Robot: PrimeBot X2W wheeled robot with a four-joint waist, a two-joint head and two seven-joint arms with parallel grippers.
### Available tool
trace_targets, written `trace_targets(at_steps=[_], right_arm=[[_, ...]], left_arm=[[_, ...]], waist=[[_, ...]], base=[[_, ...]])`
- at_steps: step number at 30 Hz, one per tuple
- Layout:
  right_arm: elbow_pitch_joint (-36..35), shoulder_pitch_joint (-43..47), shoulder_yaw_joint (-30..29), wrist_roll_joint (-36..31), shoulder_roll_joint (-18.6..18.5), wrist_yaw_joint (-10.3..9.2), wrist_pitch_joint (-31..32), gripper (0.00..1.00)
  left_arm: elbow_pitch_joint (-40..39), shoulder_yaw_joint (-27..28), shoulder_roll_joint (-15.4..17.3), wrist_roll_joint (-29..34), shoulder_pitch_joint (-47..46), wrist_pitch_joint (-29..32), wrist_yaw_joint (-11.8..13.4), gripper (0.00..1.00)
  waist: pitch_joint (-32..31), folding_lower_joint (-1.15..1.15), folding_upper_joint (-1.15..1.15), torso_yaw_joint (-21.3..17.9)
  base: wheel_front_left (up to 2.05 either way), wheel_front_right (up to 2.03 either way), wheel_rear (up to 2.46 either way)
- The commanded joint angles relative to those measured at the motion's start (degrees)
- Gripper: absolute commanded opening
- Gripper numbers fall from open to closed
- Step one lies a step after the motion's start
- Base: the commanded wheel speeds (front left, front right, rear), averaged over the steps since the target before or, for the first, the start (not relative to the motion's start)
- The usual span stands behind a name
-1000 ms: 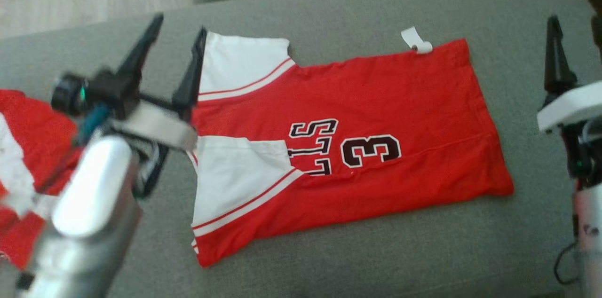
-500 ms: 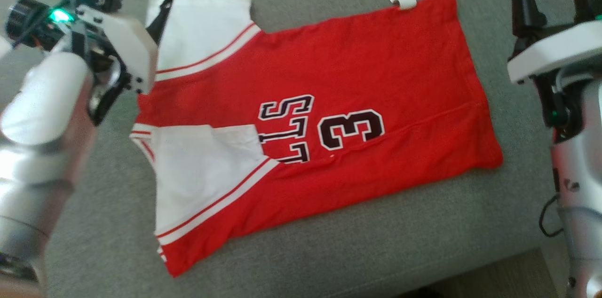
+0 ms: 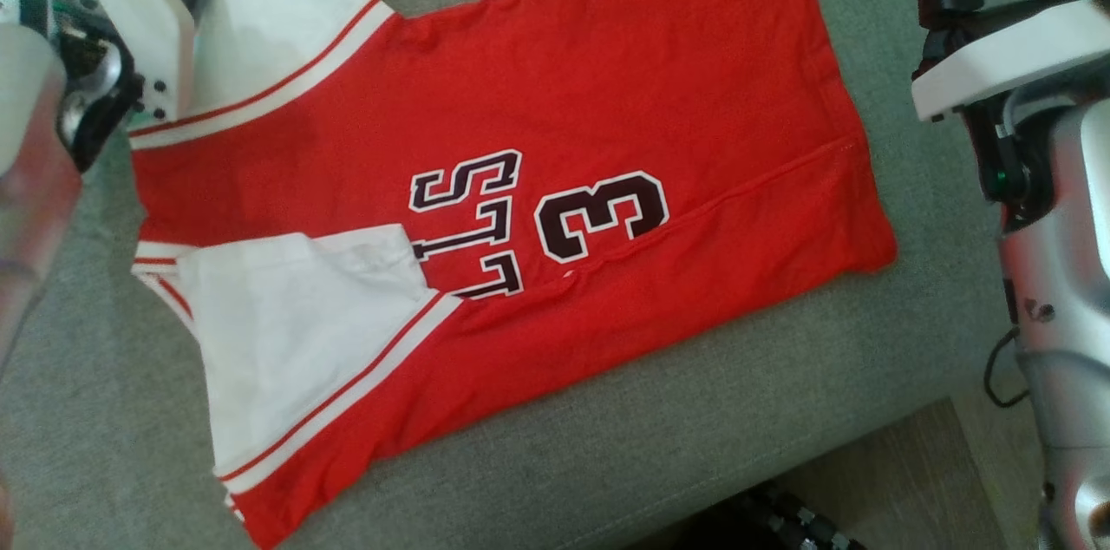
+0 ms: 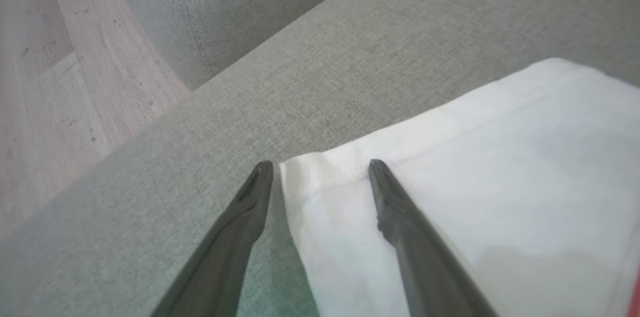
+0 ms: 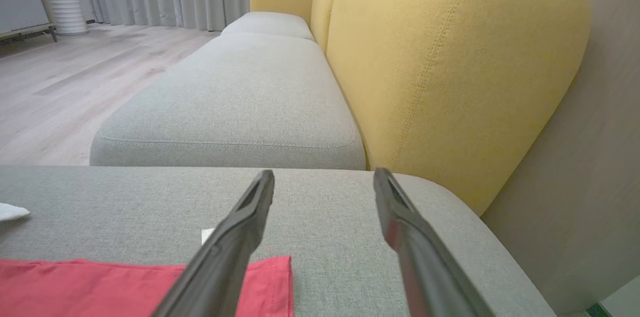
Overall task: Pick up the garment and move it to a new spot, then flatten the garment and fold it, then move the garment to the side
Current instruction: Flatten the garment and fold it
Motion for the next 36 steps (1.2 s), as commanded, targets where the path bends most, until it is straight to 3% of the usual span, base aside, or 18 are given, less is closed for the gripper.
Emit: trace_targets(at_steps=[1,13,14,15,16,20,27,36], right_arm=[[-1.49,-1.51,0.65,0.42,-0.30,0.39,-0.66,1.00],[-0.56,-2.29,0.33,0.50,-0.71,0.39,-1.01,1.00],[-0.49,-2.37,0.23,0.58,-0.72,0.39,-0.93,1.00],[-0.39,-2.46,0.13,0.66,-0.77,0.39,-0.83,1.00],[-0.26,-2.57,0.01,0.72,-0.88,0.39,-0.76,1.00],[0.50,-2.84,-0.47,0.78,-1.65,0.39,-0.46,1.00],[3.36,-4.33,0.18,0.60,-5.08,0.39,1.70,1.00],[13.58,-7.72,8.85,6.81,-12.86,0.39,10.18,1.00]], left_arm=[[-0.11,0.91,2.93,-0.75,-3.80,0.64,0.11,1.00],[3.54,-2.84,2.64,-8.65,-5.05,5.43,0.10,1.00],[3.04,-3.38,2.62,-9.81,-4.75,6.56,0.10,0.88],[2.31,-3.96,2.71,-10.96,-4.52,7.58,0.10,0.20],[1.35,-4.60,2.89,-12.15,-4.27,8.53,0.10,0.00],[-1.20,-5.32,3.65,-15.96,-4.33,7.98,0.10,0.00],[-3.50,-6.19,2.06,-15.52,-6.22,-4.64,0.10,0.00],[-10.81,-11.17,0.05,-12.75,-7.36,-14.73,0.10,0.00]], waist=[[0.77,-0.01,0.00,-0.43],[1.11,-0.01,0.00,0.09],[0.98,-0.01,0.00,0.21],[0.88,-0.01,0.00,0.35],[0.78,-0.01,0.00,0.52],[0.31,-0.01,0.00,1.52],[-1.46,-0.01,0.00,5.31],[-2.22,-0.01,0.00,12.69]], base=[[0.00,0.00,0.00],[0.00,0.00,0.00],[0.00,0.00,0.00],[0.00,0.00,0.00],[0.00,0.00,0.00],[0.00,0.00,0.00],[0.00,0.00,0.00],[0.00,0.00,0.00]])
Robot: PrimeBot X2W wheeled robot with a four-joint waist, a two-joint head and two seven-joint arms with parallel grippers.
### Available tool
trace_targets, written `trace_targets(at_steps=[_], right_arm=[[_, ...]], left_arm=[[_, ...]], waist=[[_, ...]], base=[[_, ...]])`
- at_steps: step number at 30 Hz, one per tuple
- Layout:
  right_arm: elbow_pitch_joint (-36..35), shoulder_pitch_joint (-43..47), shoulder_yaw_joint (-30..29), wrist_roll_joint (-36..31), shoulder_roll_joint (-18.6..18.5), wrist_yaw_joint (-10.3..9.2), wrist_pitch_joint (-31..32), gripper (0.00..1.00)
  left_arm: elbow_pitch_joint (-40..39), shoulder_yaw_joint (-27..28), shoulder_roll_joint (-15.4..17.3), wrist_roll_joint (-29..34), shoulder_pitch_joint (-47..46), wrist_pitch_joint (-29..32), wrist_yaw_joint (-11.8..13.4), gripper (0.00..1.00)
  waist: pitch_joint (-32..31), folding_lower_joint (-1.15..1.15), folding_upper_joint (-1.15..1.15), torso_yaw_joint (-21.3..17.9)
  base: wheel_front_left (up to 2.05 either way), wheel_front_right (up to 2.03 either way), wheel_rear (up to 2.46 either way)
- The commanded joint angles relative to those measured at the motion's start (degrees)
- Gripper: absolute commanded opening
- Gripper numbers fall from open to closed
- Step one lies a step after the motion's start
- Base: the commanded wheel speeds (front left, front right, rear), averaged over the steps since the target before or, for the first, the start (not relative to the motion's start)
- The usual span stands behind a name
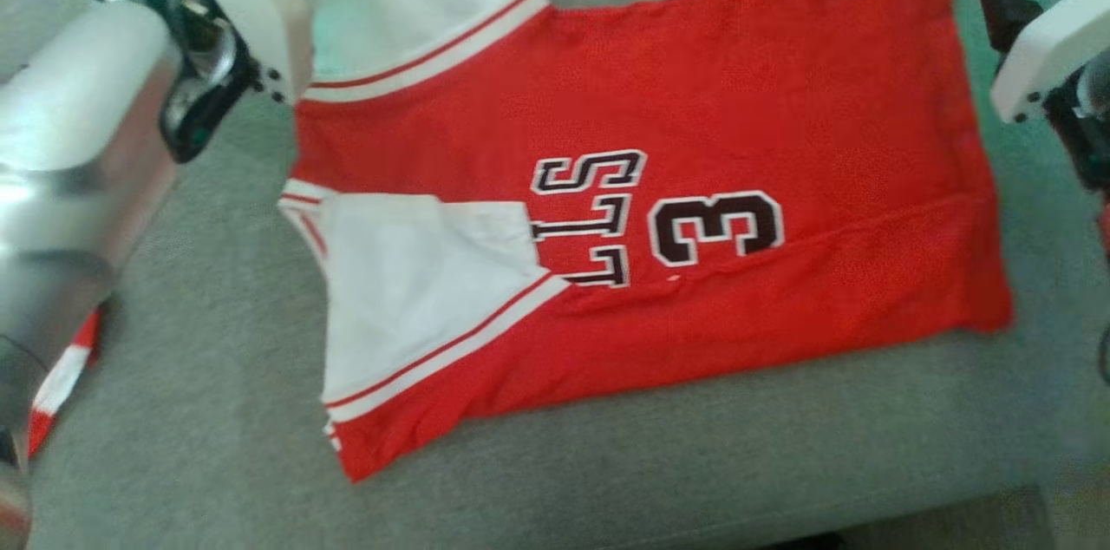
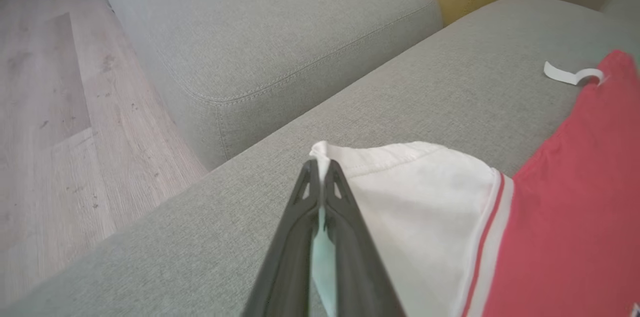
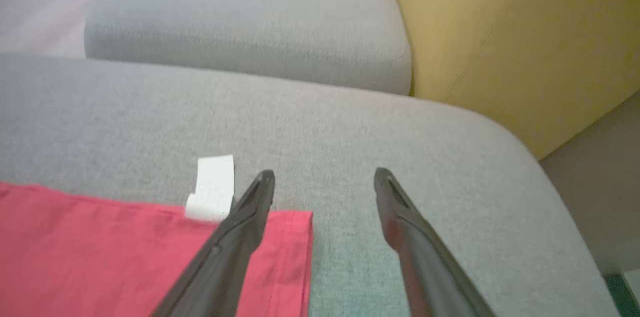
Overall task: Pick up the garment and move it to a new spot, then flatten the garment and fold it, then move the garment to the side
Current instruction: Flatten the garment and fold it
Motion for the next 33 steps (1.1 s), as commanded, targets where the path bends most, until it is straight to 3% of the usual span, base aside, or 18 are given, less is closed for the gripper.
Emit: trace_targets(at_steps=[1,6,10,23,24,25,33], right_arm=[[0.05,-1.68,1.71,1.38,-2.43,0.39,1.39,1.00],[5.84,-3.23,9.00,4.36,-6.74,0.39,5.65,1.00],[9.74,-4.35,11.37,8.25,-8.10,0.39,6.89,1.00],[15.07,-7.84,19.54,16.36,-8.04,0.39,6.27,1.00],[15.26,-8.02,20.34,16.85,-7.99,0.39,6.51,0.44],[15.38,-8.22,21.09,17.26,-8.00,0.39,6.54,0.00],[16.15,-10.38,23.50,20.76,-9.09,0.39,1.49,0.00]], left_arm=[[-2.16,1.01,1.76,0.82,-3.75,-1.08,0.10,0.00],[-6.74,-1.08,1.86,1.20,-3.21,-2.46,0.10,0.00],[-9.45,-2.02,2.16,1.45,-2.81,-2.63,0.10,0.00],[-12.86,-2.59,3.98,1.53,-2.67,-1.61,0.97,0.00],[-12.88,-2.66,4.08,1.58,-2.69,-1.52,1.05,0.00],[-12.86,-2.75,4.18,1.73,-2.76,-1.46,1.17,0.00],[-11.61,-2.43,4.99,2.52,-3.32,-2.93,2.12,0.00]], waist=[[0.10,0.00,0.00,2.64],[0.88,0.00,0.00,5.40],[1.63,0.00,0.00,6.73],[3.05,0.00,0.00,7.16],[3.01,0.00,0.00,7.06],[2.94,0.00,0.00,6.97],[2.23,0.00,0.00,6.12]], base=[[0.00,0.00,0.00],[0.00,0.00,0.00],[0.00,0.00,0.00],[0.00,0.00,0.00],[0.00,0.00,0.00],[0.00,0.00,0.00],[0.00,0.00,0.00]])
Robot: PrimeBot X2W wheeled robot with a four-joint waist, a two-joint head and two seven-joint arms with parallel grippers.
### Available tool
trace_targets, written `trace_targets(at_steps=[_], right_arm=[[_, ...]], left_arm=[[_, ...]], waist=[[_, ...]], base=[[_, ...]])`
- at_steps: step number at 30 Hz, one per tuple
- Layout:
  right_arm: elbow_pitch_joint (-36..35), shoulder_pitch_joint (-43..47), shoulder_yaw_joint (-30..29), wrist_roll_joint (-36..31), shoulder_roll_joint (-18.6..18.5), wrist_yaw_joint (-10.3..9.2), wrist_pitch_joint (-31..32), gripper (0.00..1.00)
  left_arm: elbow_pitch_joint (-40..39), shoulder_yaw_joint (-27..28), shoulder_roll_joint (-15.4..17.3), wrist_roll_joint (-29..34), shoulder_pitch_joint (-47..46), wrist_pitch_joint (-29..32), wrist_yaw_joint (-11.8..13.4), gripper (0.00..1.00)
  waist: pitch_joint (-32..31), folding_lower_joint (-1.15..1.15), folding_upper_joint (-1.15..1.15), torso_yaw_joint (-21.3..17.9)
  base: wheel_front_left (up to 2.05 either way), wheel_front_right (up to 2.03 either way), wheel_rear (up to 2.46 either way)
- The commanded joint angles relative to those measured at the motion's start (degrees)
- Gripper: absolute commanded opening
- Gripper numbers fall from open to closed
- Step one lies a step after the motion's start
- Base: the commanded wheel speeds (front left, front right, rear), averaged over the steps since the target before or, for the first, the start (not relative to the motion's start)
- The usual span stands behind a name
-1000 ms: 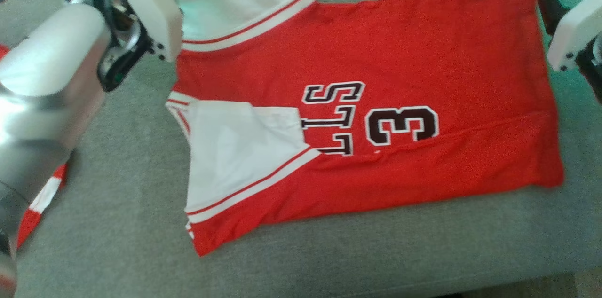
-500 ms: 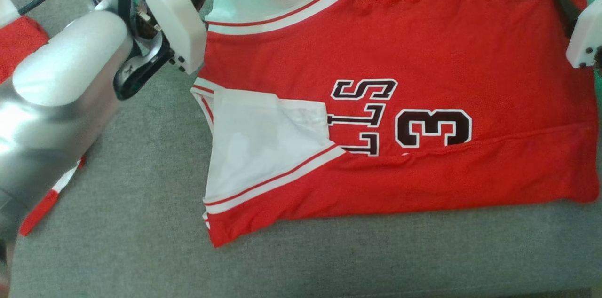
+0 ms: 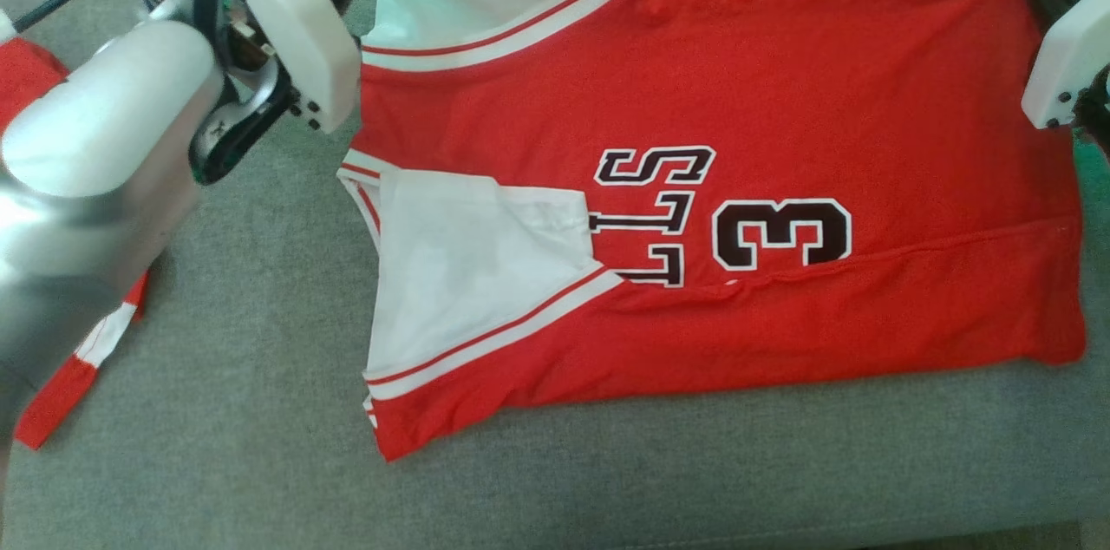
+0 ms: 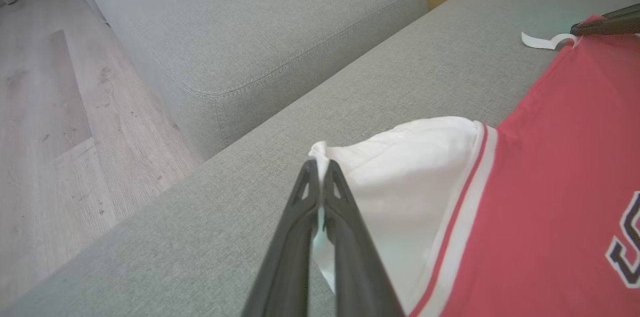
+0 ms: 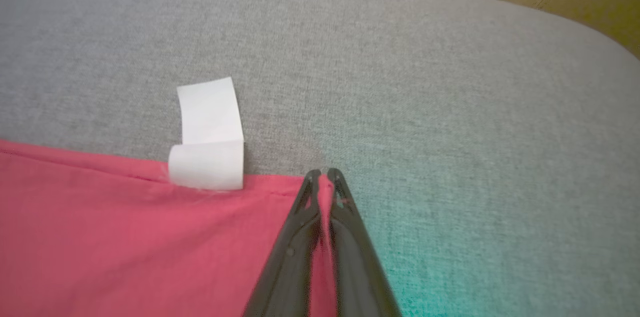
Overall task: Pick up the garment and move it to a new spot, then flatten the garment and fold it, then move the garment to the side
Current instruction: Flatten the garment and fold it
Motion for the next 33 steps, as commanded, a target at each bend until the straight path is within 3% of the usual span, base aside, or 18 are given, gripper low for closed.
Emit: trace_targets(at_steps=[1,17,27,33], right_arm=[[-0.68,-0.51,0.50,1.08,-1.54,0.37,-1.80,0.00],[-2.90,-4.24,4.08,6.37,-2.13,0.37,-18.55,0.00],[-4.33,-0.57,8.64,12.82,-3.65,0.37,-16.56,0.00],[-6.12,2.75,12.12,17.31,-6.89,0.37,-12.86,0.00]], left_arm=[[-0.27,2.46,2.69,0.87,-3.48,-0.93,0.74,0.00],[6.22,5.74,1.43,3.06,-7.17,-11.54,3.03,0.00],[7.92,3.84,1.26,1.21,-3.83,-10.70,0.53,0.00],[3.00,1.71,3.86,-1.08,0.10,-7.90,-0.70,0.00]], waist=[[-0.17,0.00,0.00,-0.23],[-1.01,0.00,0.00,-1.65],[-3.72,0.00,0.00,-1.43],[-6.46,0.00,0.00,-0.88]], base=[[0.00,0.00,0.00],[0.00,0.00,0.00],[0.00,0.00,0.00],[0.00,0.00,0.00]])
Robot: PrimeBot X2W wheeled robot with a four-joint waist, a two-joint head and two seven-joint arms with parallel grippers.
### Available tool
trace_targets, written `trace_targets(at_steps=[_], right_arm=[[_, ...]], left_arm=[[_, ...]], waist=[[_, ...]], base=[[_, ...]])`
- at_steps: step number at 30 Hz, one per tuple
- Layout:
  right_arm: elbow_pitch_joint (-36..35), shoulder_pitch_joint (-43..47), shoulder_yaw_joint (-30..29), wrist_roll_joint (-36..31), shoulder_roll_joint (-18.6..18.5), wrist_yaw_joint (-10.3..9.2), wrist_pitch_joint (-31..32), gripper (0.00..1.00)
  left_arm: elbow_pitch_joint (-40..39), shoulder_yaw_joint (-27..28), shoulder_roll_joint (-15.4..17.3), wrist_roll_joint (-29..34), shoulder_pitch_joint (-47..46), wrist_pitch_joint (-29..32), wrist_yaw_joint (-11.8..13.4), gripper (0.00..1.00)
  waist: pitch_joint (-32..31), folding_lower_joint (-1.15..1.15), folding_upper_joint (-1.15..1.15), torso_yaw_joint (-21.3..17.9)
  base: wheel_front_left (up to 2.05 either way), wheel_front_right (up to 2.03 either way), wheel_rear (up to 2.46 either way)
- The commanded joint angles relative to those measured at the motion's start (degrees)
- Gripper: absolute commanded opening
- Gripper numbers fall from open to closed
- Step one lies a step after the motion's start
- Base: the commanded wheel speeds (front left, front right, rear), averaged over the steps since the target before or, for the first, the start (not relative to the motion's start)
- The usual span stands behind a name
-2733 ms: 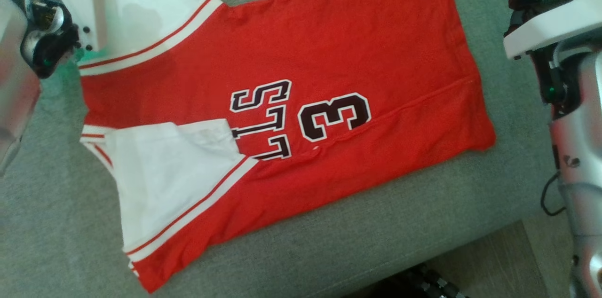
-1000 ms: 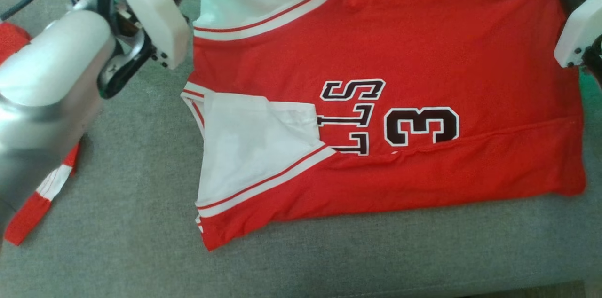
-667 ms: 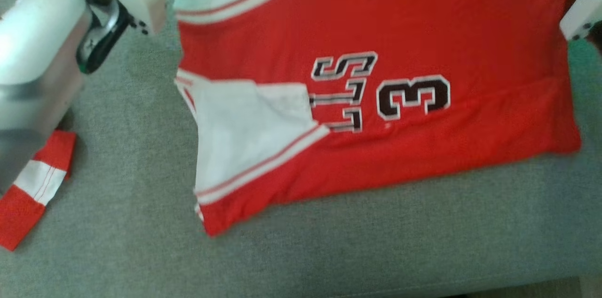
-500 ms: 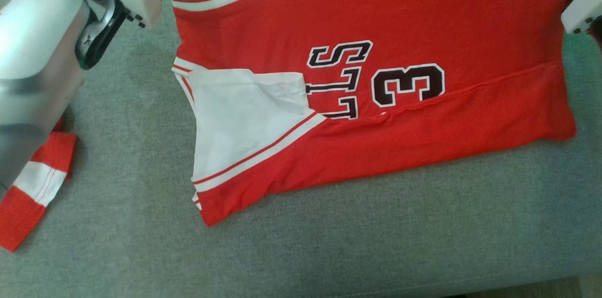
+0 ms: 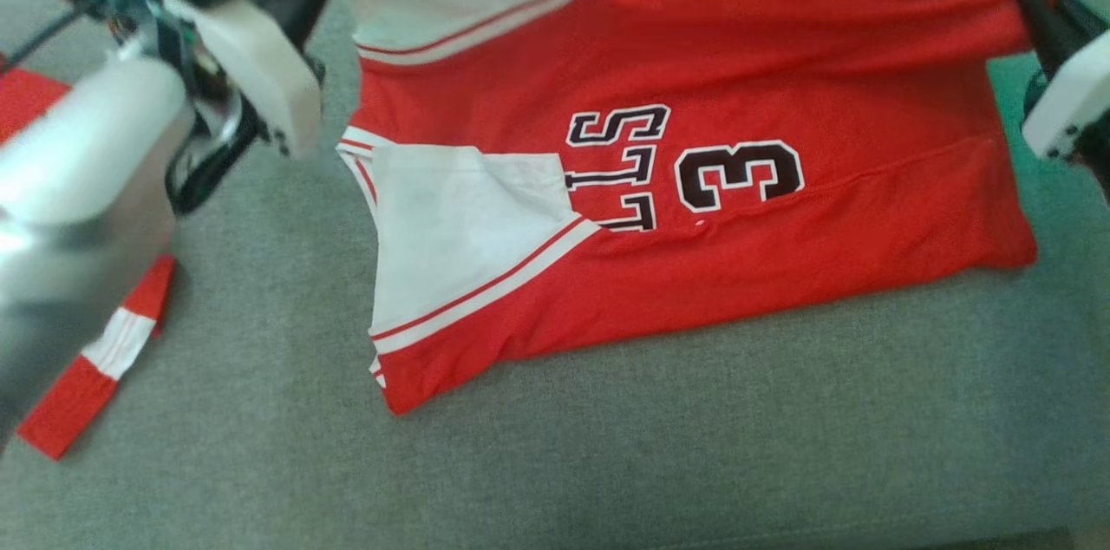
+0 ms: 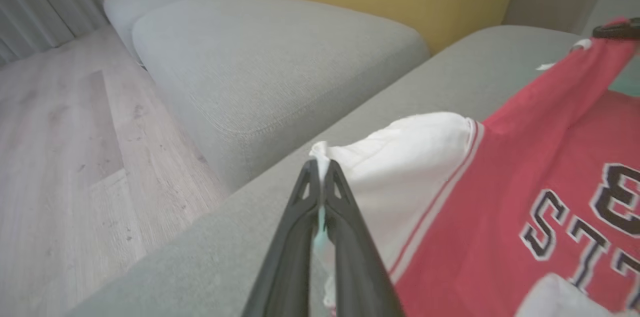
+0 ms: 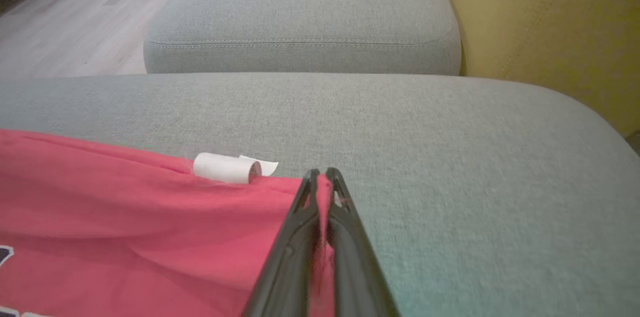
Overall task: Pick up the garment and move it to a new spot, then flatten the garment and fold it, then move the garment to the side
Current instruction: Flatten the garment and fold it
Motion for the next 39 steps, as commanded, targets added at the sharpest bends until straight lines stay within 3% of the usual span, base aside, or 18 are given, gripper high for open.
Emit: trace_targets(at_steps=[1,15,26,39], right_arm=[[-1.11,1.31,0.11,0.77,-2.19,0.39,0.24,0.00],[-5.51,8.39,5.52,9.37,-10.04,0.39,9.75,0.00],[-7.69,10.80,7.83,13.26,-12.69,0.39,16.54,0.00],[-9.32,12.02,8.23,16.99,-13.11,0.39,21.91,0.00]], left_arm=[[-1.33,1.81,2.84,-0.47,-1.78,0.38,-0.16,0.00],[-20.57,-2.30,12.70,-8.31,9.50,14.54,-0.18,0.00],[-28.40,-3.49,16.10,-10.71,14.42,21.76,-0.32,0.00],[-33.93,-3.96,19.28,-15.28,17.31,29.91,-0.79,0.00]], waist=[[-0.90,0.00,0.00,0.33],[-5.92,0.00,0.00,2.12],[-6.98,0.00,0.00,1.66],[-8.35,0.00,0.00,0.57]], base=[[0.00,0.00,0.00],[0.00,0.00,0.00],[0.00,0.00,0.00],[0.00,0.00,0.00]])
